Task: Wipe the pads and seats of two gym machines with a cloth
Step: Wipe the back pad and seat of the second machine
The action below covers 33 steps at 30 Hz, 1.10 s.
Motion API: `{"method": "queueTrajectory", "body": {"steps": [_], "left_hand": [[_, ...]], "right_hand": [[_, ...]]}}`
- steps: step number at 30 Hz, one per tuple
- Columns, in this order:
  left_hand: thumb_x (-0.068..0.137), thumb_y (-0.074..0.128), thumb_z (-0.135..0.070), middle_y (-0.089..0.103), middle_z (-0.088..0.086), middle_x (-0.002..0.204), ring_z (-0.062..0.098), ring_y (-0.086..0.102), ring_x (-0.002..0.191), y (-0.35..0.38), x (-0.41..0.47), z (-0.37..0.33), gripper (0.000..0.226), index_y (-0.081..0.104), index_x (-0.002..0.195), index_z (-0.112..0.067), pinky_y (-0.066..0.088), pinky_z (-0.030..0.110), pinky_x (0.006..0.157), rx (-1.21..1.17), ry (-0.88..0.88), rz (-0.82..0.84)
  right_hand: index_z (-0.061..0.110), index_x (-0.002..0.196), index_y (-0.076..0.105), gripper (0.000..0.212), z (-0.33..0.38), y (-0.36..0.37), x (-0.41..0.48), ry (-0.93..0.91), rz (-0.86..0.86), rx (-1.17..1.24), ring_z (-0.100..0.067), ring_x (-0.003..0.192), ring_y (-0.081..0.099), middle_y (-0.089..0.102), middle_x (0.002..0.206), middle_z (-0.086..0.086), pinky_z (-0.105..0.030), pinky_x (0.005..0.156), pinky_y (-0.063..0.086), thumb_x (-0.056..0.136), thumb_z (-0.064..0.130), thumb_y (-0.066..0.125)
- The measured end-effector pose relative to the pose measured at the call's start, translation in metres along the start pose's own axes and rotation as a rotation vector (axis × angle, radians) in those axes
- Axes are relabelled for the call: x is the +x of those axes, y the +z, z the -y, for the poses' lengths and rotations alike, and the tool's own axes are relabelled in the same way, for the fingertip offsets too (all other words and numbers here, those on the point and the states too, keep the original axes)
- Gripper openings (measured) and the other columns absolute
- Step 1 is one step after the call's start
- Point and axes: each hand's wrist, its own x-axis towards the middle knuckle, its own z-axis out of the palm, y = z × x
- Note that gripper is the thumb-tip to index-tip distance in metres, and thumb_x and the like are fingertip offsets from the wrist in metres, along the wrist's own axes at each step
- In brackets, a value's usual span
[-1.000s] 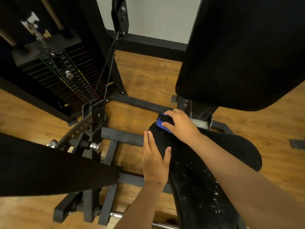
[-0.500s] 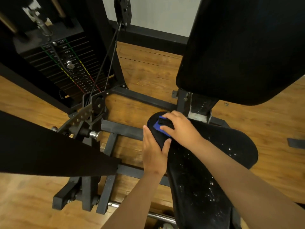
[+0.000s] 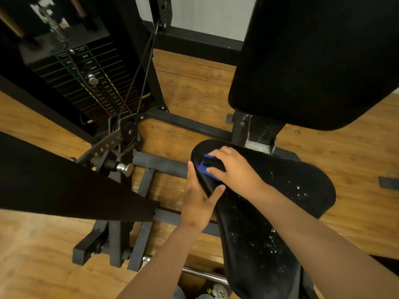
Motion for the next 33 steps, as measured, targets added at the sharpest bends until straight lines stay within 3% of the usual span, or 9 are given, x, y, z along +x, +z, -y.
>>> {"method": "queueTrajectory", "body": {"steps": [3, 8, 13, 16, 21, 25, 33], "left_hand": [[0.074, 0.063, -0.067, 0.015, -0.014, 0.159, 0.007, 0.022, 0.143, -0.004, 0.000, -0.002, 0.103, -0.018, 0.137, -0.059, 0.033, 0.040, 0.114, 0.041, 0.017, 0.021], [0.087, 0.060, -0.051, 0.001, -0.012, 0.161, 0.003, 0.005, 0.146, -0.018, 0.003, -0.001, 0.097, -0.006, 0.153, -0.026, 0.015, 0.027, 0.118, 0.180, 0.070, 0.048], [0.098, 0.046, -0.042, -0.004, -0.017, 0.159, -0.007, -0.003, 0.140, -0.034, 0.016, -0.009, 0.074, 0.002, 0.154, -0.025, 0.007, 0.022, 0.114, 0.362, 0.175, 0.060], [0.099, 0.043, -0.040, 0.000, -0.012, 0.160, -0.001, -0.003, 0.144, -0.038, 0.026, -0.017, 0.069, 0.006, 0.154, -0.022, 0.006, 0.025, 0.118, 0.485, 0.278, 0.088], [0.101, 0.033, -0.042, -0.003, -0.005, 0.162, 0.006, -0.012, 0.146, -0.020, 0.051, -0.040, 0.065, 0.004, 0.154, -0.018, -0.006, 0.031, 0.120, 0.801, 0.410, 0.164], [0.103, 0.028, -0.042, 0.003, -0.002, 0.162, 0.011, -0.007, 0.148, 0.001, 0.068, -0.046, 0.061, 0.007, 0.154, -0.016, -0.006, 0.031, 0.120, 0.950, 0.425, 0.147], [0.097, 0.013, -0.049, 0.013, -0.002, 0.161, 0.011, 0.002, 0.148, 0.007, 0.068, -0.035, 0.065, 0.015, 0.153, -0.017, -0.004, 0.030, 0.119, 1.018, 0.475, 0.078]], "right_hand": [[0.018, 0.129, 0.054, 0.041, -0.017, -0.014, -0.002, 0.062, -0.020, -0.006, -0.015, 0.115, 0.048, 0.054, 0.118, -0.002, -0.032, 0.100, 0.040, 0.090, 0.028, 0.062], [0.016, 0.130, 0.054, 0.042, -0.021, -0.019, 0.016, 0.200, -0.146, 0.006, -0.019, 0.118, 0.049, 0.053, 0.122, -0.005, -0.032, 0.101, 0.039, 0.090, 0.025, 0.063], [0.018, 0.130, 0.053, 0.042, -0.008, -0.001, -0.005, 0.079, -0.098, 0.021, -0.016, 0.121, 0.045, 0.053, 0.123, -0.002, -0.028, 0.101, 0.036, 0.091, 0.029, 0.062], [0.019, 0.133, 0.051, 0.043, -0.020, -0.009, -0.020, 0.073, -0.061, -0.007, -0.015, 0.122, 0.044, 0.052, 0.124, -0.001, -0.028, 0.103, 0.035, 0.092, 0.030, 0.060], [0.018, 0.133, 0.050, 0.044, -0.074, -0.038, -0.017, 0.284, -0.228, -0.033, -0.020, 0.120, 0.048, 0.053, 0.126, -0.005, -0.031, 0.100, 0.038, 0.091, 0.027, 0.061], [0.014, 0.134, 0.050, 0.044, -0.102, -0.050, -0.009, 0.474, -0.301, 0.020, -0.027, 0.113, 0.055, 0.056, 0.123, -0.013, -0.036, 0.094, 0.044, 0.092, 0.026, 0.060], [0.019, 0.134, 0.049, 0.046, -0.057, -0.018, -0.035, 0.159, -0.194, -0.028, -0.014, 0.122, 0.044, 0.052, 0.127, -0.002, -0.026, 0.102, 0.034, 0.091, 0.031, 0.060]]}}
